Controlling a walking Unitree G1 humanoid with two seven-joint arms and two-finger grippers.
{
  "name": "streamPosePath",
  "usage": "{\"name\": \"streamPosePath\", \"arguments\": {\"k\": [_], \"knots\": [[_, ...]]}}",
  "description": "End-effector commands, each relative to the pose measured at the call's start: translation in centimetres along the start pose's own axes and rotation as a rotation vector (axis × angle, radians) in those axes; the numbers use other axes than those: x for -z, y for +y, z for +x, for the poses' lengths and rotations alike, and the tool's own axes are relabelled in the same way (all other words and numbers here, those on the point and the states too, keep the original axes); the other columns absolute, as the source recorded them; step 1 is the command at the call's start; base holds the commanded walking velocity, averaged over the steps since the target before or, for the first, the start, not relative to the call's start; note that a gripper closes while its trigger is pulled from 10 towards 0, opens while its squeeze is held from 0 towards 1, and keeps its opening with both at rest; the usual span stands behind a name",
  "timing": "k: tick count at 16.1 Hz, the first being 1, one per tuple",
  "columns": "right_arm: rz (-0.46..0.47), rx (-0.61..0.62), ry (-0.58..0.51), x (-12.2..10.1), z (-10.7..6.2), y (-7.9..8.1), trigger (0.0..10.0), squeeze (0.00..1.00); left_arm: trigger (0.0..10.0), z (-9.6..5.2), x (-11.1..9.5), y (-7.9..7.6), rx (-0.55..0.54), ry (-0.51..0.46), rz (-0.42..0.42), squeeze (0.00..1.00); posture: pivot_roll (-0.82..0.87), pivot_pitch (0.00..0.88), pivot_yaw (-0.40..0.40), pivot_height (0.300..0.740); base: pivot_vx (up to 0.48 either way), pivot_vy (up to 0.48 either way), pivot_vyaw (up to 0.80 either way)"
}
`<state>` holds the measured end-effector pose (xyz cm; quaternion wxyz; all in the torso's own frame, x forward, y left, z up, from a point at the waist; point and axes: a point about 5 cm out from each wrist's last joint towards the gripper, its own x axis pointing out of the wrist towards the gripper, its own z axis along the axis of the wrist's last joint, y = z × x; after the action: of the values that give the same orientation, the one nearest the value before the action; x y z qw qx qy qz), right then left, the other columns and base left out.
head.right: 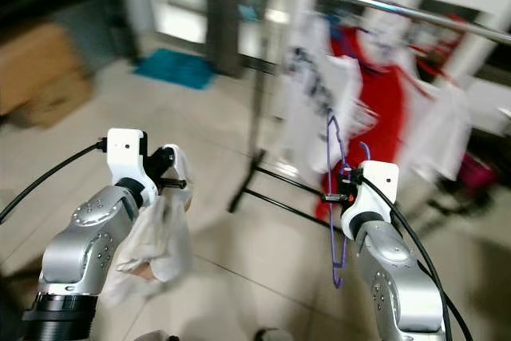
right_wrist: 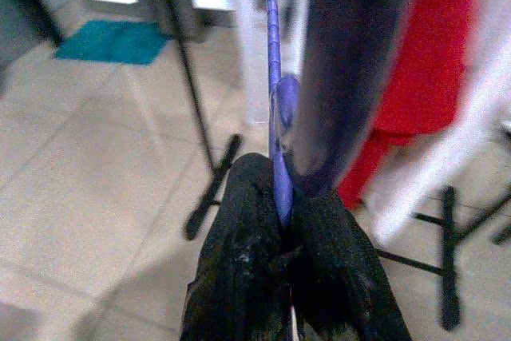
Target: Hang hanger
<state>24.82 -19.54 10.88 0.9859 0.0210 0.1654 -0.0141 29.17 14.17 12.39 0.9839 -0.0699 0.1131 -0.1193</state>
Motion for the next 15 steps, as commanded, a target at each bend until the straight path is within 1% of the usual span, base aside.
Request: {"name": "streamPosePath", "arguments": {"k": [1,3,4,5,6,7,8,10,11,12,13,15], "knots": [[0.001,0.017,-0.008,-0.2,-0.3,0.1,10.0,0.0,10.0,-0.1,-1.0,-0.1,-0.01,-0.036,0.021,0.0,-0.03,0.049,-0.028,0.74,0.0,0.0,-0.79],[0.021,0.002,-0.002,-0.3,-0.4,0.3,10.0,0.0,10.0,0.1,-1.0,-0.2,0.002,-0.013,0.041,0.0,-0.04,0.037,-0.03,0.74,0.0,0.0,-0.79],[0.019,0.016,-0.001,-0.5,-0.4,0.1,10.0,0.0,10.0,0.2,-0.8,-0.5,0.026,0.016,0.005,0.0,-0.04,0.03,-0.032,0.74,0.0,0.0,-0.8],[0.02,0.013,-0.011,-0.7,-0.3,0.1,10.0,0.0,10.0,0.2,-0.7,-0.8,0.045,0.02,-0.031,0.0,-0.04,0.025,-0.032,0.74,0.0,0.0,-0.8],[0.02,-0.007,-0.028,-1.1,-0.1,0.2,10.0,0.0,10.0,0.3,-0.8,-1.1,0.054,0.02,0.007,0.0,-0.04,0.026,-0.029,0.74,0.0,0.0,-0.8],[-0.027,0.006,-0.075,-1.9,0.2,0.3,10.0,0.0,10.0,0.6,-0.8,-1.7,0.072,0.002,0.113,0.0,-0.05,0.04,-0.02,0.74,0.0,0.0,-0.8],[-0.037,0.035,-0.09,-2.2,0.3,0.2,10.0,0.0,10.0,0.7,-0.9,-1.9,0.056,-0.017,0.112,0.0,-0.04,0.049,-0.017,0.74,0.0,0.0,-0.75],[0.044,0.029,-0.11,-2.3,0.2,0.7,10.0,0.0,10.0,0.5,-0.9,-2.1,0.065,-0.033,0.103,0.0,-0.04,0.049,-0.021,0.74,0.0,0.0,-0.75],[0.054,0.138,-0.115,-1.9,0.0,0.5,10.0,0.0,10.0,0.3,-1.0,-1.8,0.047,-0.04,0.085,0.0,-0.04,0.042,-0.025,0.74,0.0,0.0,-0.77],[0.081,0.132,-0.129,-1.9,0.1,0.7,10.0,0.0,10.0,0.4,-1.1,-1.7,0.043,-0.05,0.093,0.0,-0.03,0.046,-0.023,0.74,0.0,0.0,-0.77],[0.085,0.12,-0.126,-1.8,0.3,1.1,10.0,0.0,10.0,0.5,-1.3,-1.7,0.04,-0.067,0.102,0.0,-0.03,0.049,-0.021,0.74,0.0,0.0,-0.75],[0.046,0.141,-0.113,-1.7,0.4,1.3,10.0,0.0,10.0,0.7,-1.6,-1.9,0.043,-0.097,0.099,0.0,-0.02,0.049,-0.026,0.74,0.0,0.0,-0.75]]}}
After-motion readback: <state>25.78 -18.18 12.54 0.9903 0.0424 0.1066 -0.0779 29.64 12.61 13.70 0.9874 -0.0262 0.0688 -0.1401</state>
